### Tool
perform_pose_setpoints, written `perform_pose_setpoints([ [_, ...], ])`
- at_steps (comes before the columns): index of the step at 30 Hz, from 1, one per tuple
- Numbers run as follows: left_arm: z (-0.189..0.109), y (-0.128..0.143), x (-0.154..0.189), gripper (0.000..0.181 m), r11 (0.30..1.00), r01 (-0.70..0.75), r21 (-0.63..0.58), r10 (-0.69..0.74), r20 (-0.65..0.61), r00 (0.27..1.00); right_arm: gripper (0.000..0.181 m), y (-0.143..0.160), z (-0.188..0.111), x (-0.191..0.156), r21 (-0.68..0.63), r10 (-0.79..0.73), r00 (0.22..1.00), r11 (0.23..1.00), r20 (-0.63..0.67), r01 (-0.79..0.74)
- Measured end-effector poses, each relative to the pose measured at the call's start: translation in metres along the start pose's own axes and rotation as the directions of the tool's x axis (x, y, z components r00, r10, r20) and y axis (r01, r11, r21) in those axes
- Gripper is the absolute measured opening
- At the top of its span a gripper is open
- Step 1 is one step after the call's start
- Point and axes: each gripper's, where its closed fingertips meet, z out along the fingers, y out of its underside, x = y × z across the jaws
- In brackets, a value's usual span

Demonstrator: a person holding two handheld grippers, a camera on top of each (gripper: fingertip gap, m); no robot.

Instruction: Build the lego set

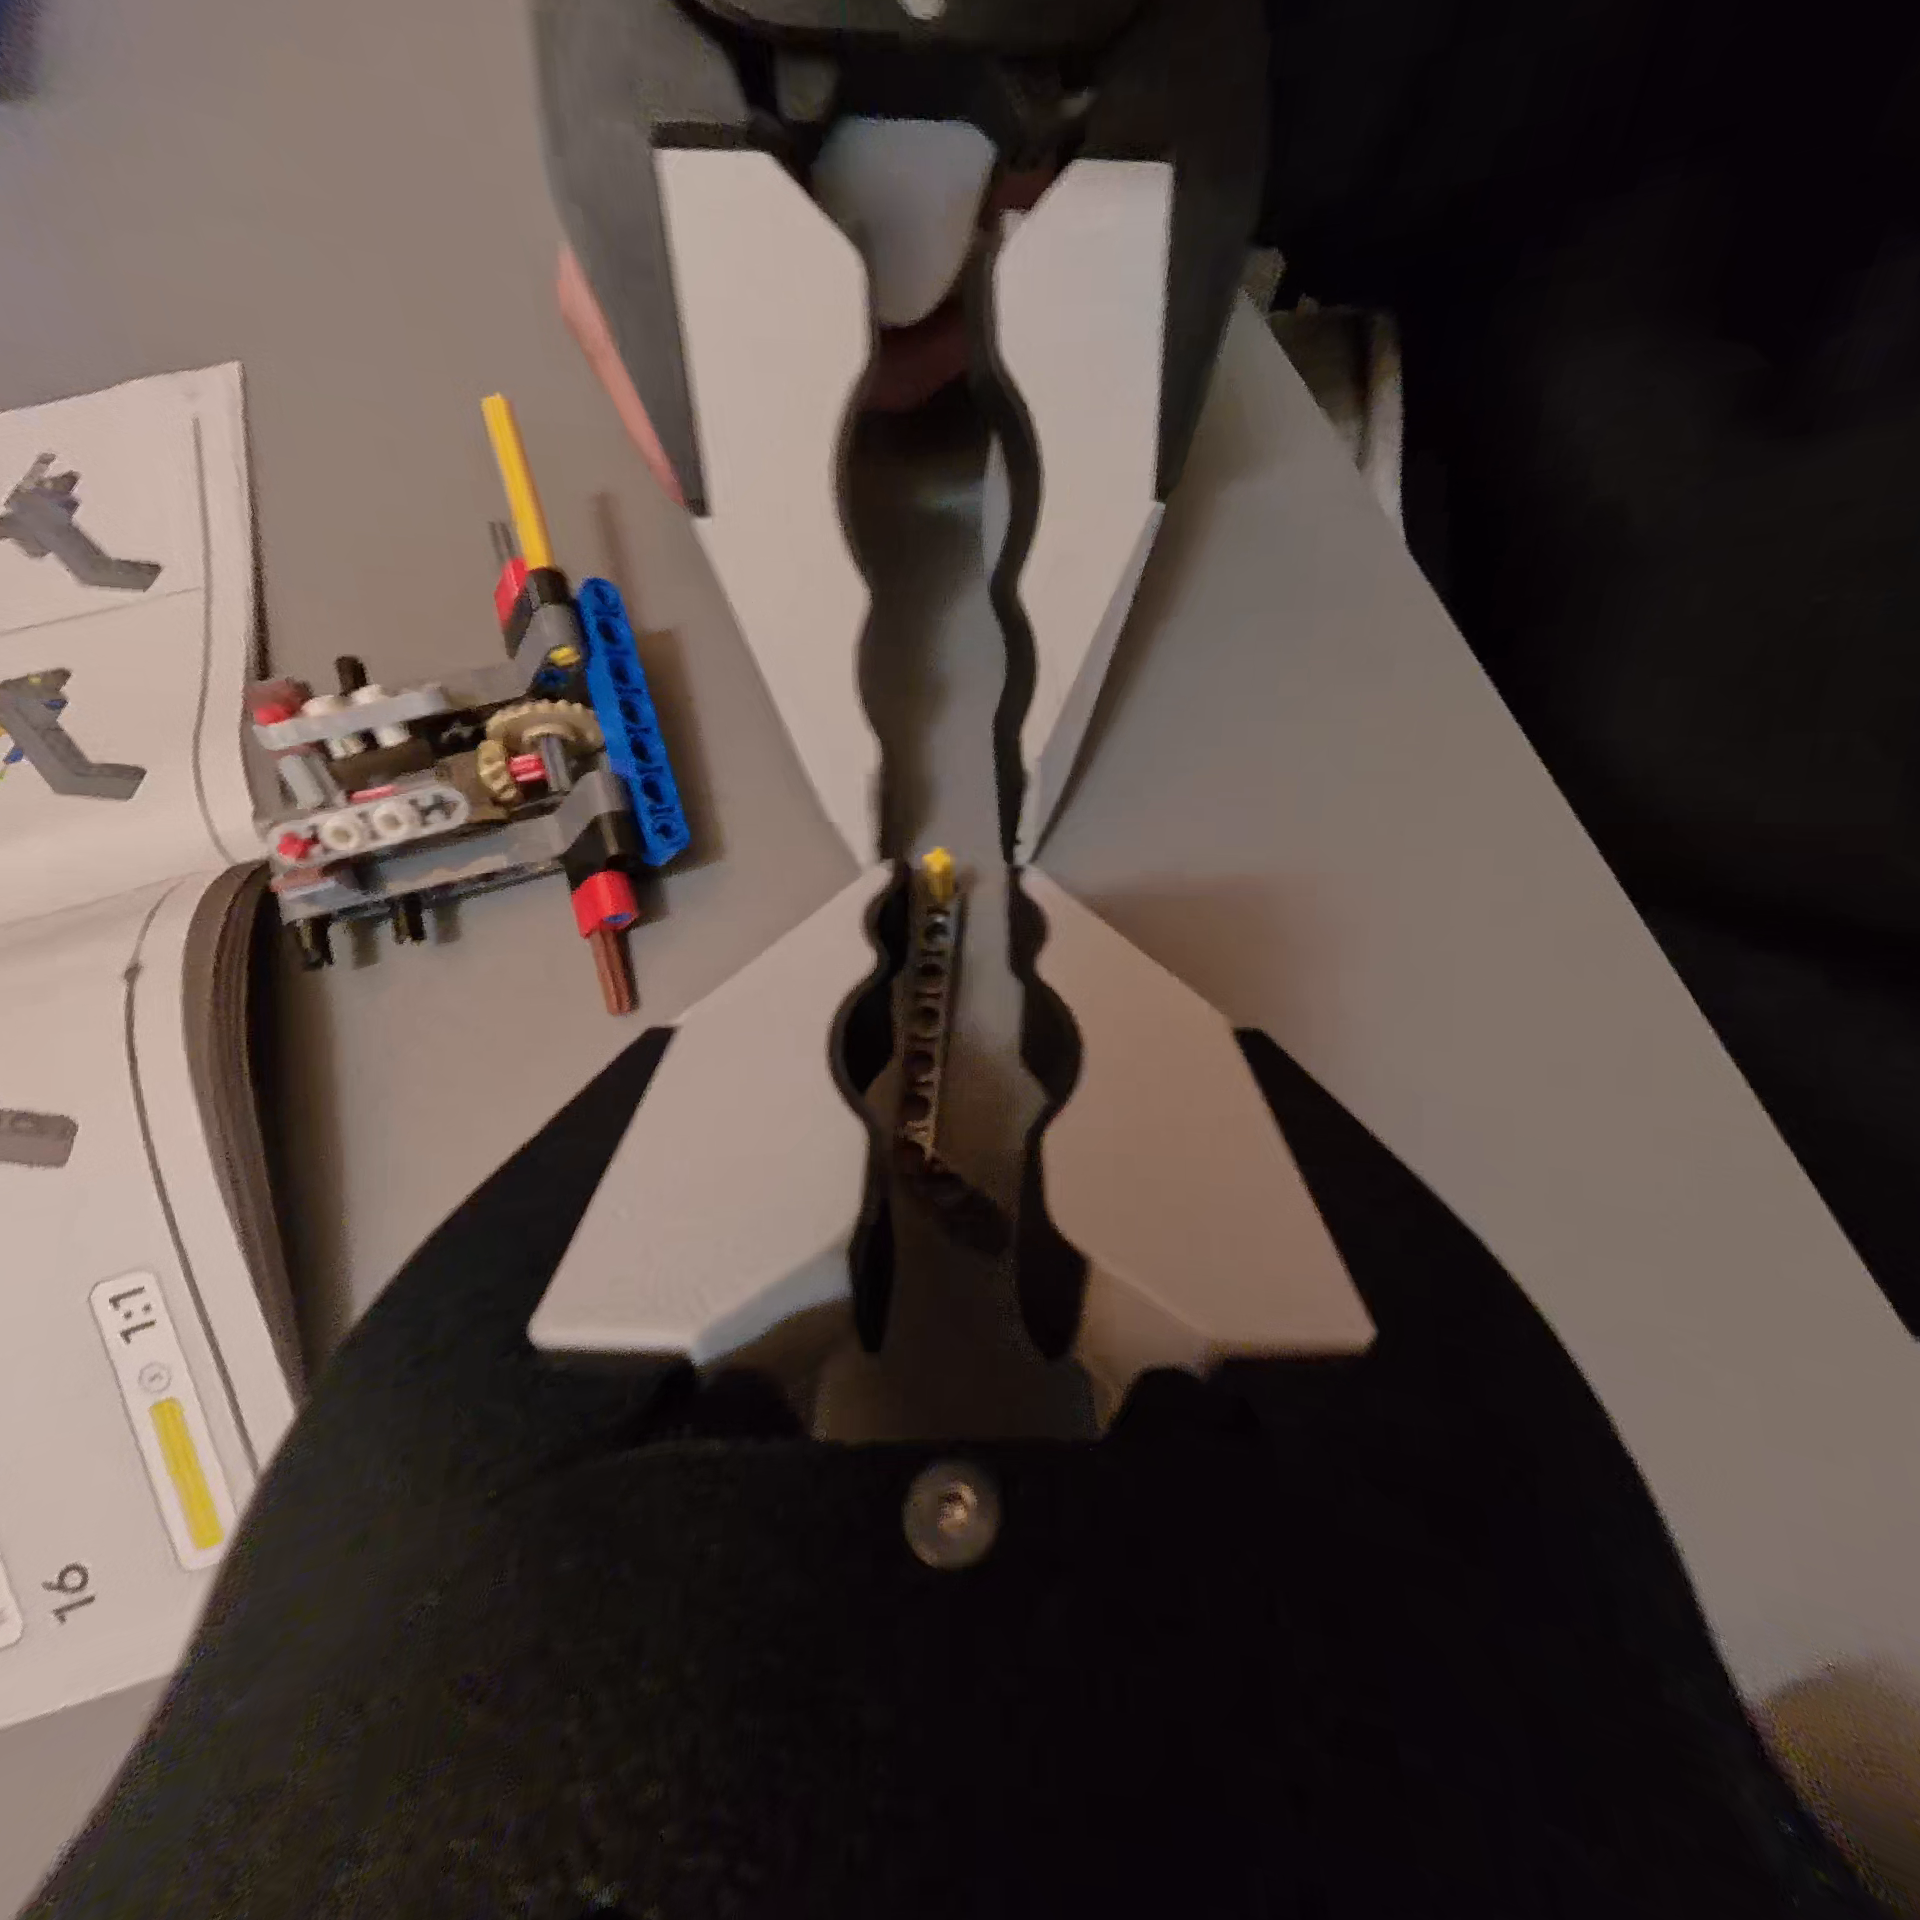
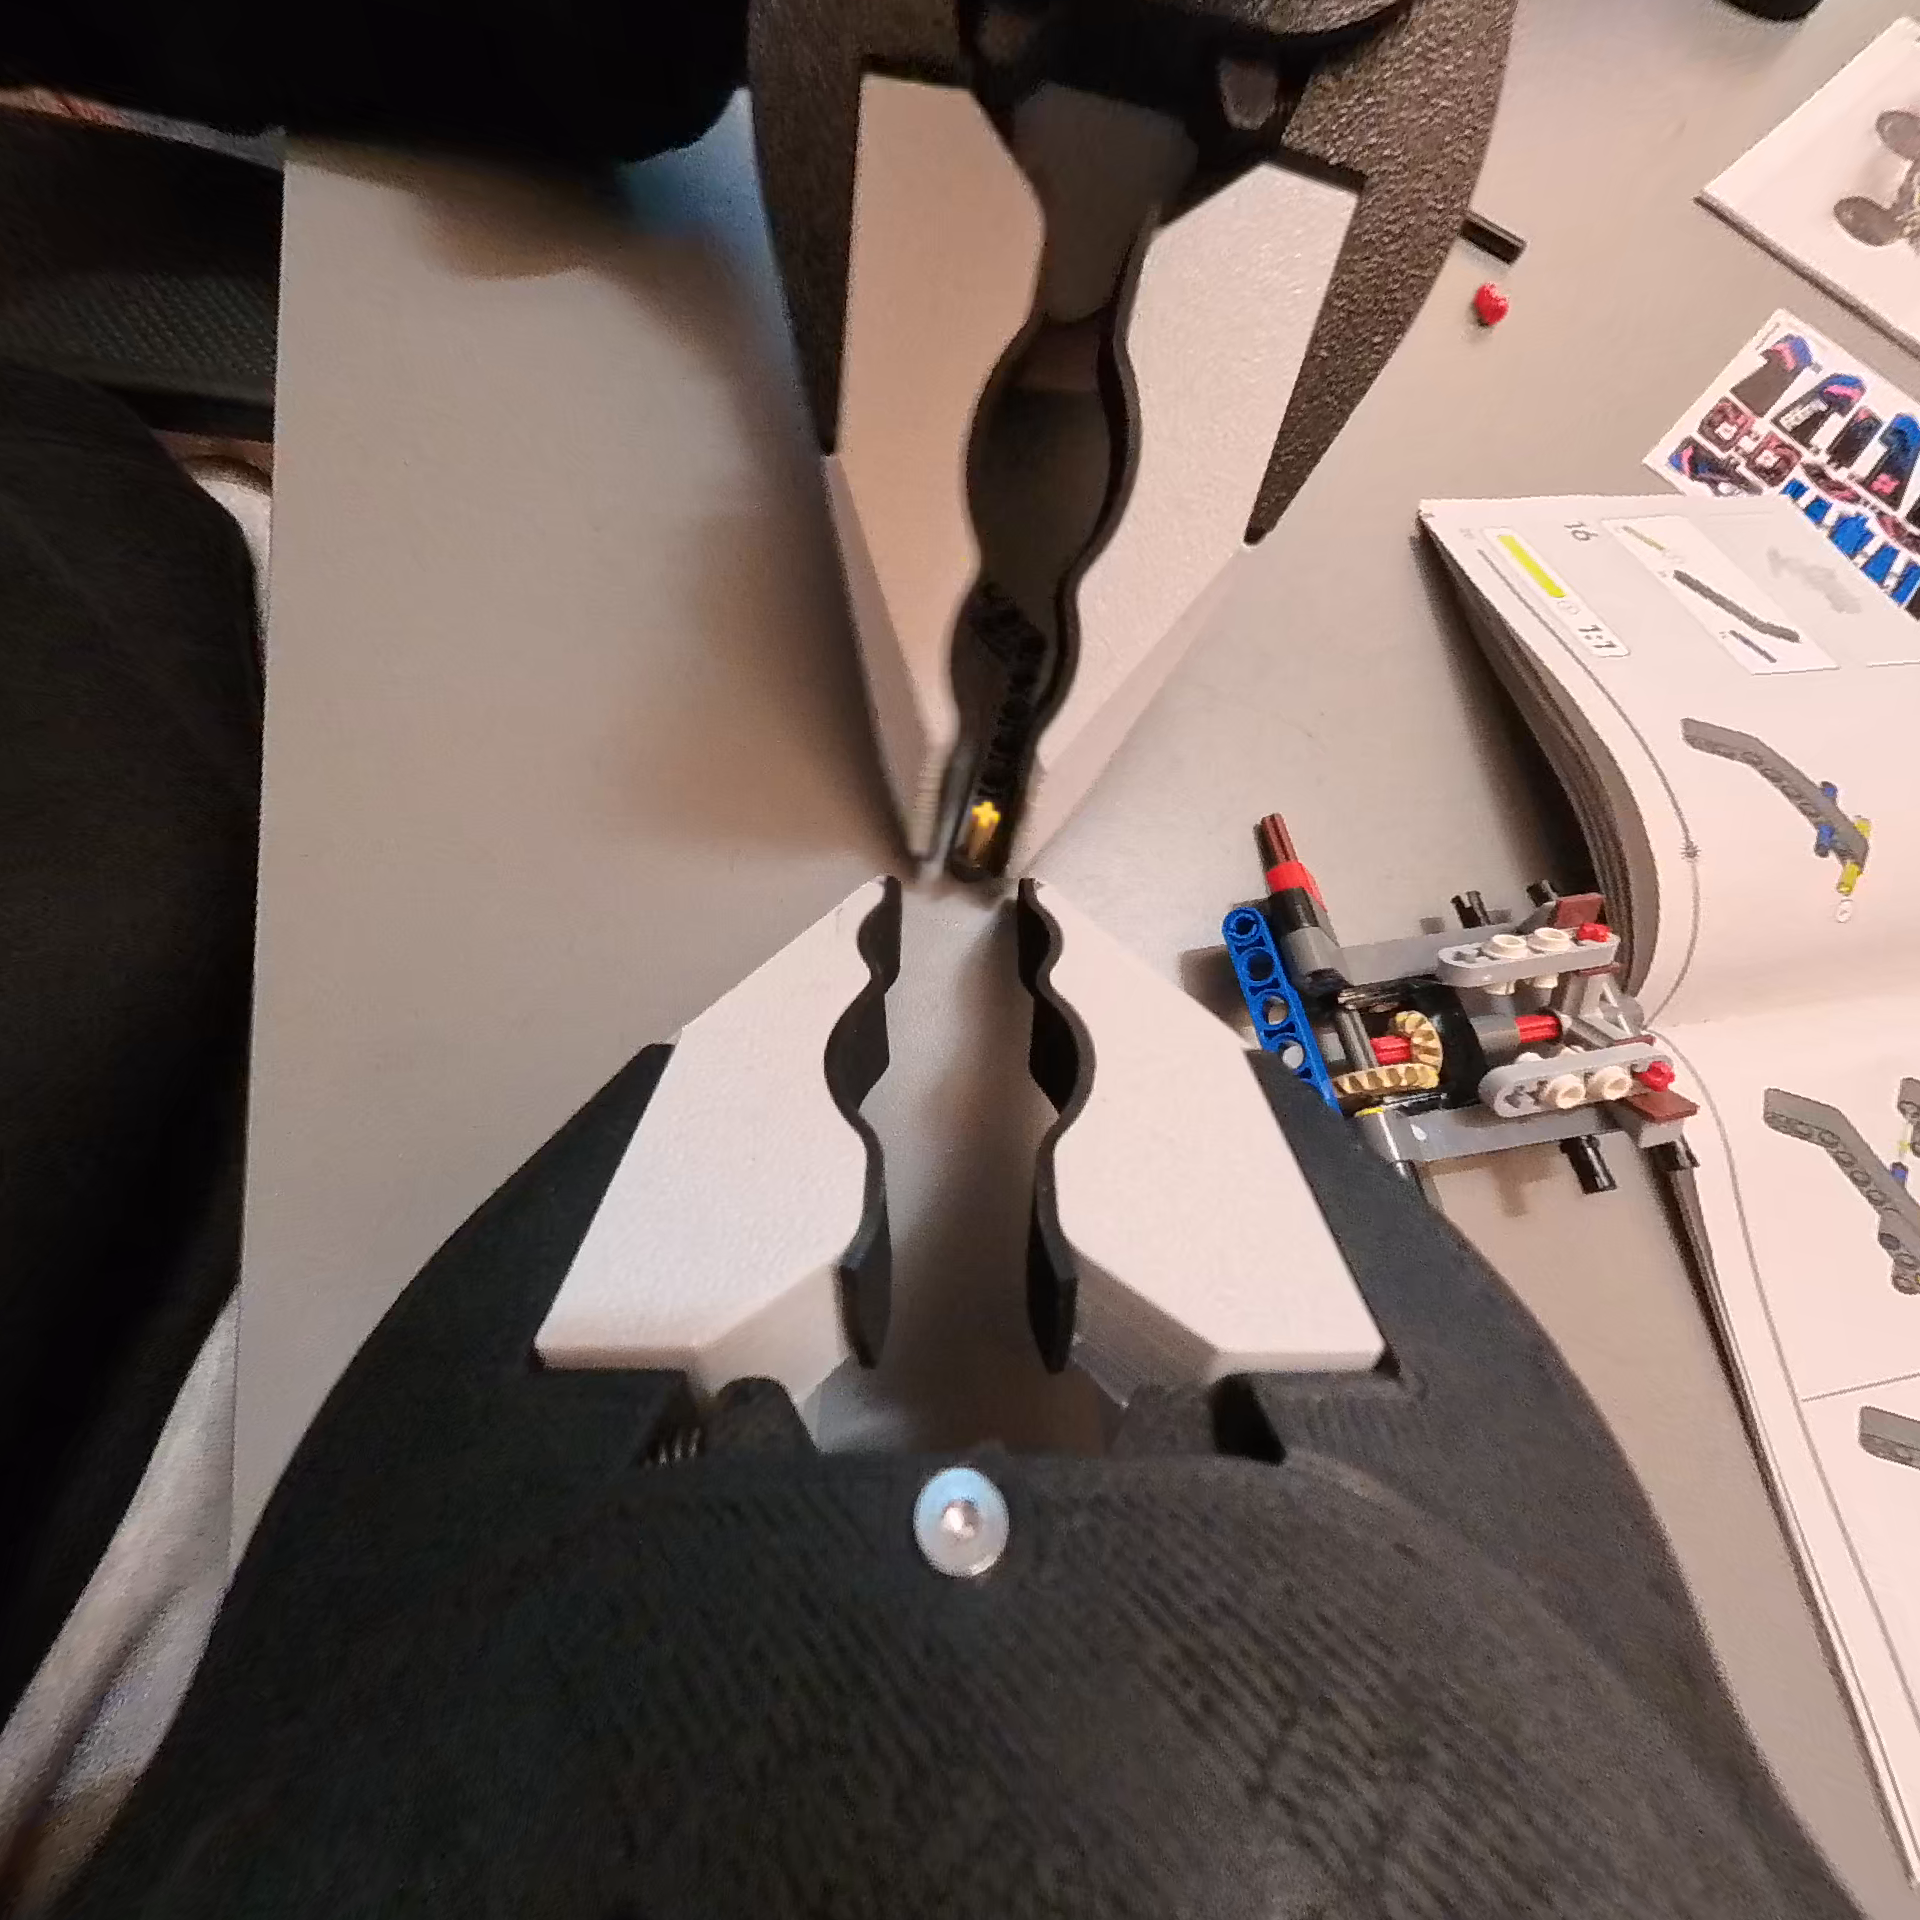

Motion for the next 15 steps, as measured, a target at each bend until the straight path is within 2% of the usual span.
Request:
perform_pose_setpoints([
  [1,-0.001,0.000,0.002,0.026,1.000,-0.021,-0.002,0.021,0.000,1.000,0.023,0.000,0.000,0.001,0.001,-0.007,1.000,1.000,-0.016,0.007],
  [3,-0.007,-0.007,0.000,0.032,0.998,-0.032,0.062,0.030,0.033,0.999,0.021,-0.001,-0.001,-0.001,0.004,-0.037,0.999,0.999,-0.024,0.037],
  [5,-0.020,-0.018,-0.001,0.028,0.988,0.000,0.157,-0.008,0.048,0.999,0.023,-0.001,-0.001,-0.002,0.009,-0.069,0.997,0.998,-0.043,0.070],
  [6,-0.026,-0.018,-0.002,0.025,0.986,0.017,0.167,-0.027,0.060,0.998,0.023,-0.001,-0.002,-0.002,0.010,-0.077,0.996,0.997,-0.053,0.077],
  [8,-0.032,-0.010,-0.004,0.018,0.990,0.025,0.135,-0.039,0.103,0.994,0.022,-0.004,-0.004,0.000,0.029,-0.081,0.994,0.996,-0.078,0.084],
  [11,-0.027,0.003,-0.003,0.020,0.998,0.039,0.055,-0.046,0.124,0.991,0.025,-0.008,-0.007,0.006,0.060,-0.055,0.993,0.996,-0.104,0.061],
  [15,-0.014,0.016,-0.006,0.012,0.998,0.057,-0.028,-0.053,0.132,0.990,0.008,-0.019,-0.008,0.006,0.117,-0.035,0.994,0.992,-0.106,0.047],
])
